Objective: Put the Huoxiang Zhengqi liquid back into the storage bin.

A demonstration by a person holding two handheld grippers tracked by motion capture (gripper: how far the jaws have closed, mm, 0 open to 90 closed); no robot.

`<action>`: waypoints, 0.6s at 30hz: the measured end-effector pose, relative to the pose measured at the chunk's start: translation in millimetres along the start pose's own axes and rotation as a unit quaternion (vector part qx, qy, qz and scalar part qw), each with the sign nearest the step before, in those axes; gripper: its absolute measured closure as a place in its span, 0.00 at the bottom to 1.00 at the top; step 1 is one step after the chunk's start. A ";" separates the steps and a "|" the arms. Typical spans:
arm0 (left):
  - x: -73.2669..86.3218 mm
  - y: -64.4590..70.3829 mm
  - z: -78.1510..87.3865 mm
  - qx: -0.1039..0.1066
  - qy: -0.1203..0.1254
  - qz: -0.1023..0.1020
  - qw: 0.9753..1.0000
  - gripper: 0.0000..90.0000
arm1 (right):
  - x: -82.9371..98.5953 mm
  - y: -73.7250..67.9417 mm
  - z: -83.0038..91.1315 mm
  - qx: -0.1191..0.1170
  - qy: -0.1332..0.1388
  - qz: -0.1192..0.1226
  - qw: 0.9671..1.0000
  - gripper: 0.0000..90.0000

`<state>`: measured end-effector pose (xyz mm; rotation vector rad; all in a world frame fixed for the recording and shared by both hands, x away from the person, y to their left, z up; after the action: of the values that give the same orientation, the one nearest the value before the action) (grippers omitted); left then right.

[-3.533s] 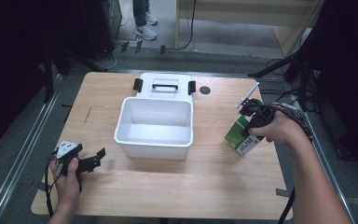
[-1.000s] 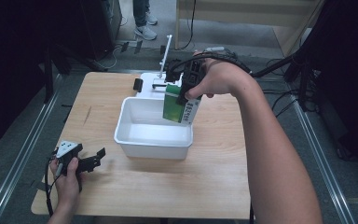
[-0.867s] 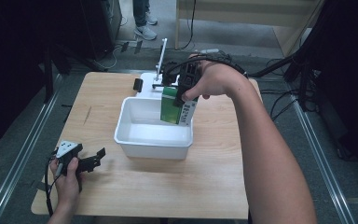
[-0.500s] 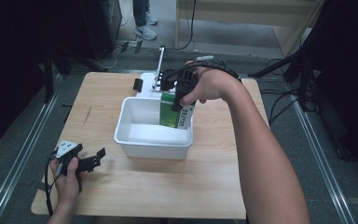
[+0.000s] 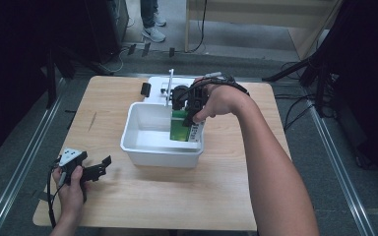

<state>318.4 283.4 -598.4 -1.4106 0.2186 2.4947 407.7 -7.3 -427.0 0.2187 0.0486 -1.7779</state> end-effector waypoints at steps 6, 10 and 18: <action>0.0 0.0 0.1 0.000 0.000 0.000 1.000 0.02 | 1.3 -1.9 -17.8 -0.001 -0.003 0.005 1.000 0.71; -0.3 -0.1 -0.2 -0.001 0.001 0.000 1.000 0.02 | 3.4 -3.4 -32.6 0.001 -0.003 0.014 1.000 0.71; -0.4 0.0 -0.3 -0.001 0.002 0.000 1.000 0.02 | 7.2 -6.1 -56.1 -0.004 -0.014 0.012 1.000 0.70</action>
<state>318.8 283.3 -598.2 -1.4164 0.2176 2.4936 407.1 -4.4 -483.8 0.1870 0.0333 -1.7564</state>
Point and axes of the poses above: each handheld gripper's, and its own axes: z roughly backward along the jaws, x roughly out of its underside, y roughly to its right, the point moved 9 cm from there along -z, roughly forward along the jaws, and after that the axes turned 14 degrees about -z, right-handed, at the moved point
